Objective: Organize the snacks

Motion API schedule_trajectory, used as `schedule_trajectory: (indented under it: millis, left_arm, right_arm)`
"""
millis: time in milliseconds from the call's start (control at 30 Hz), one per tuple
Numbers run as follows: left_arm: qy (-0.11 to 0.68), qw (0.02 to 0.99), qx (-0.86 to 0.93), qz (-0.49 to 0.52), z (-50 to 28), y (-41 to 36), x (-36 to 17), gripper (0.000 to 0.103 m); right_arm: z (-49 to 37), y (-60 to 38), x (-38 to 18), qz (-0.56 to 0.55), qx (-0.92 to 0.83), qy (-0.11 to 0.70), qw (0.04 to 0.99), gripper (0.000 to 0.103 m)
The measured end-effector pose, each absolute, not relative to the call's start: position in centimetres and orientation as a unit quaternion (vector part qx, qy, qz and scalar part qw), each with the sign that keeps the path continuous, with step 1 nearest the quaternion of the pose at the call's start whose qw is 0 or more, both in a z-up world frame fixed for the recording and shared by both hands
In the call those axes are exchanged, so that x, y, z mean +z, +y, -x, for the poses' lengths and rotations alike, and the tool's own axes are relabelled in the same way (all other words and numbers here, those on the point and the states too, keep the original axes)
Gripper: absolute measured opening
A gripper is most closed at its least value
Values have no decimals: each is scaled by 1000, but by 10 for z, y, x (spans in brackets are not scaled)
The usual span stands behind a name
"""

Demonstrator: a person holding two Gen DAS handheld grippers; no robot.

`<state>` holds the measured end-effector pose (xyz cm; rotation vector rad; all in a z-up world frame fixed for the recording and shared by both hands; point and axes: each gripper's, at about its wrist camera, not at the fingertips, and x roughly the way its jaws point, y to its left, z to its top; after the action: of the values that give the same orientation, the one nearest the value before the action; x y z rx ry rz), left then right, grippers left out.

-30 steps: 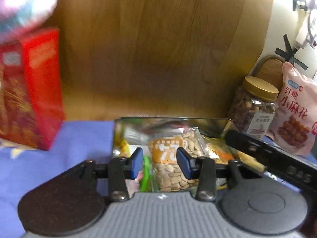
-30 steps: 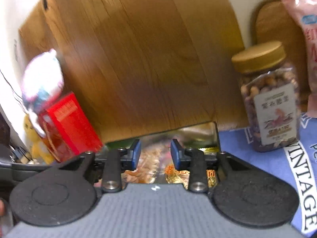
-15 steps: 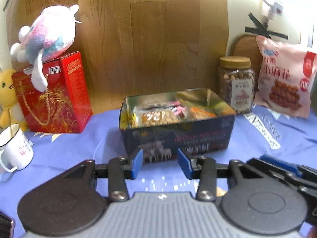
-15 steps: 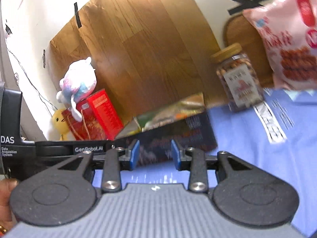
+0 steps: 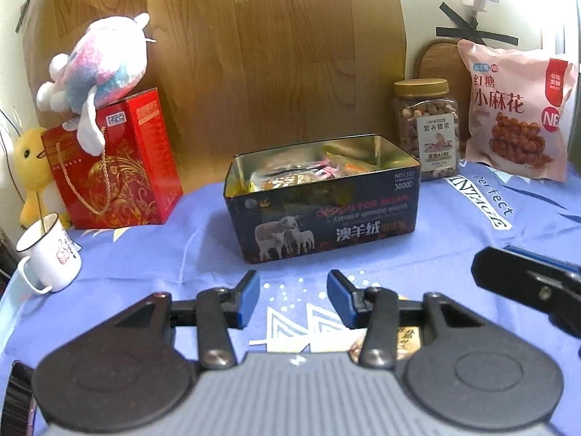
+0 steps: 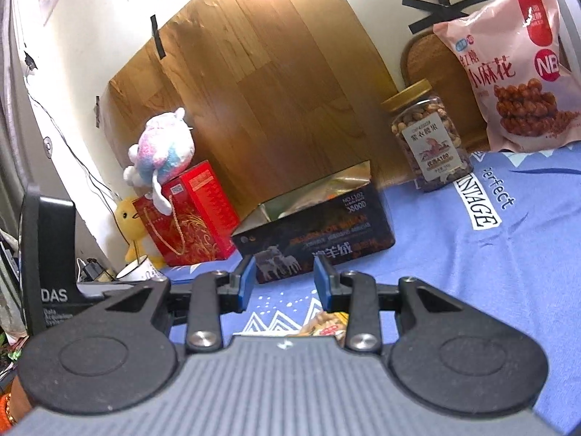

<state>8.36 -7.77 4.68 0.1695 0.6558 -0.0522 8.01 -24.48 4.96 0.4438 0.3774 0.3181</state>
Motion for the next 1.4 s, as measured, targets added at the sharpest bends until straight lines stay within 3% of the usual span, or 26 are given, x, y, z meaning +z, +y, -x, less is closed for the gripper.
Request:
schedule_trajectory:
  millis: [100,533,1033,1133,1400]
  left_arm:
    - [318,944,-24,-85,-82,-76,48,44]
    - [313,945,-23,-90,-82,-75,48,48]
    - [298,949,-17,-99,-77,-76,50,65]
    - [290,951,-16,-103,-74,-76,51,76]
    - [280,953,-14,-118,-72,-78,53,77]
  right_arm:
    - [-79,-242,51,-216,159,183,946,43]
    - [-76,-242,54,-221,159,177,946,43]
    - [-72,-242,58,-230,158,168,946,50]
    - [-71,-242,58,-231,157,168,945,50]
    - [-71,-244,58,-234,158,168,945,51]
